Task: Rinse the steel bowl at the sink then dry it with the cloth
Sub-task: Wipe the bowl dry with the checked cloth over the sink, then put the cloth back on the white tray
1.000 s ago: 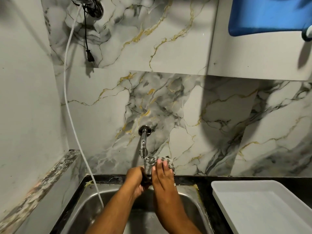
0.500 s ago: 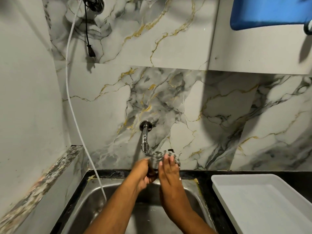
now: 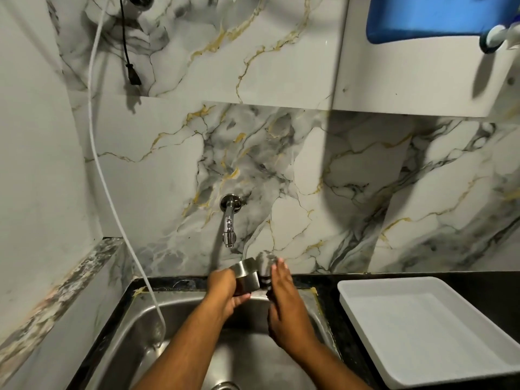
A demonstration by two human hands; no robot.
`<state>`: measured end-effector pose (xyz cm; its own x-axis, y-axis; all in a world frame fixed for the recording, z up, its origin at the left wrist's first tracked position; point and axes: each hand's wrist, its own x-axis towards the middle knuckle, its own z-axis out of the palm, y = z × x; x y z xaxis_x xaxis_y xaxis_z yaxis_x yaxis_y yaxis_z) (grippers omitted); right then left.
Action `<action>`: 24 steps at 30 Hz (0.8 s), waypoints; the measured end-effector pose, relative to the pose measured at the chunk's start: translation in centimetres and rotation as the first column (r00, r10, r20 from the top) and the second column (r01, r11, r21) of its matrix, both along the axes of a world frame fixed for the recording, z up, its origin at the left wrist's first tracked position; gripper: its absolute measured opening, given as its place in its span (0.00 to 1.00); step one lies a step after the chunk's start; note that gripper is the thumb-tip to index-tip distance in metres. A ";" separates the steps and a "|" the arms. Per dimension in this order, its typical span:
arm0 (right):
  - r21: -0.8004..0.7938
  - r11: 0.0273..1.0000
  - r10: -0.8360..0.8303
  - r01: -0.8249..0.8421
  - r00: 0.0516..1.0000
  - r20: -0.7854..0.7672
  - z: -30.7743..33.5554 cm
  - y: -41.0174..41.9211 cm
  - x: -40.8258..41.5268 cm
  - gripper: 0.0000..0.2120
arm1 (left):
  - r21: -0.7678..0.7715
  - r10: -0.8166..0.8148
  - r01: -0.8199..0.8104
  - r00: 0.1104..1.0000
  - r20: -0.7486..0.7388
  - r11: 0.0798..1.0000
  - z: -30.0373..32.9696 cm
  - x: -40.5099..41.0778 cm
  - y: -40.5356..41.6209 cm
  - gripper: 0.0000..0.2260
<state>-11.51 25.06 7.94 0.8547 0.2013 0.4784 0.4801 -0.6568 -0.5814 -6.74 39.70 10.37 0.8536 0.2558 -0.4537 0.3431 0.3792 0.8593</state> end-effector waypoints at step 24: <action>0.921 0.278 0.305 0.274 0.884 -0.355 0.3 -41.1 6.0 0.23 | 0.170 -0.191 0.160 0.964 0.184 0.972 -0.8 2.7 -31.1 0.16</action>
<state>-5.53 -16.00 8.29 0.9921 -0.1188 -0.0402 0.0238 0.4932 -0.8696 -4.01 8.64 9.56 0.9599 0.1468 -0.2388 0.2100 0.1876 0.9595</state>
